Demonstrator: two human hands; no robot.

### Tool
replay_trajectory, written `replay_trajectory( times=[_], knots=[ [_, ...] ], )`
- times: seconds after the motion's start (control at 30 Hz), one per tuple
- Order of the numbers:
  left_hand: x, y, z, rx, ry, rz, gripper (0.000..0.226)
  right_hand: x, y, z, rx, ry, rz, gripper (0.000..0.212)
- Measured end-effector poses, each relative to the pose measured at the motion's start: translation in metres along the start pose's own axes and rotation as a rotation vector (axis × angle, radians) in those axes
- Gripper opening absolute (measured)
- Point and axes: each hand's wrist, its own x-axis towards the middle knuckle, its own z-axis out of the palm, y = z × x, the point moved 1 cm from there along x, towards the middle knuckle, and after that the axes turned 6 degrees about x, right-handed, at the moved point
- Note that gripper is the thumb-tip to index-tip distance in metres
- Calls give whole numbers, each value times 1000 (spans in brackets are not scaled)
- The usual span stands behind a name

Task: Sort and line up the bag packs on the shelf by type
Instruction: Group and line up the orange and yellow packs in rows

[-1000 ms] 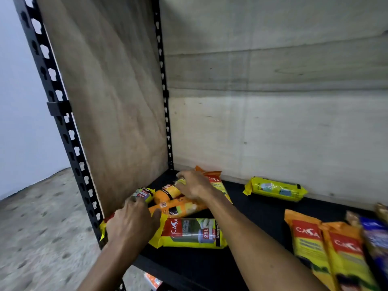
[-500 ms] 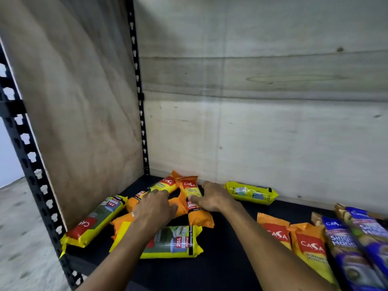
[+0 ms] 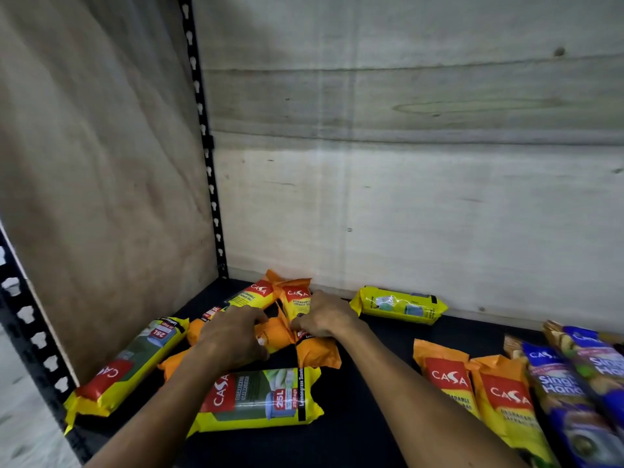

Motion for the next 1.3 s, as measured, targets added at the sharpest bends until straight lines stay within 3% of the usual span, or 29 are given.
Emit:
replay_trajectory(
  times=[0.3, 0.53, 0.73, 1.0, 1.1, 1.3],
  knots=[
    [3, -5, -8, -75, 100, -30, 69, -3, 4, -3, 50, 100, -57, 50],
    [3, 0, -18, -185, 230, 4, 61, -14, 8, -11, 101, 182, -73, 58],
    [-7, 1, -33, -313, 385, 72, 35, -30, 15, -30, 132, 228, -66, 62],
    [-38, 33, -77, -488, 659, 201, 33, -61, 28, -60, 148, 326, -70, 62],
    [-49, 54, -88, -616, 593, 242, 36, -76, 39, -73, 163, 357, -45, 62],
    [-54, 91, -73, -923, 277, 157, 49, -109, 71, -87, 146, 395, 13, 59]
  ],
)
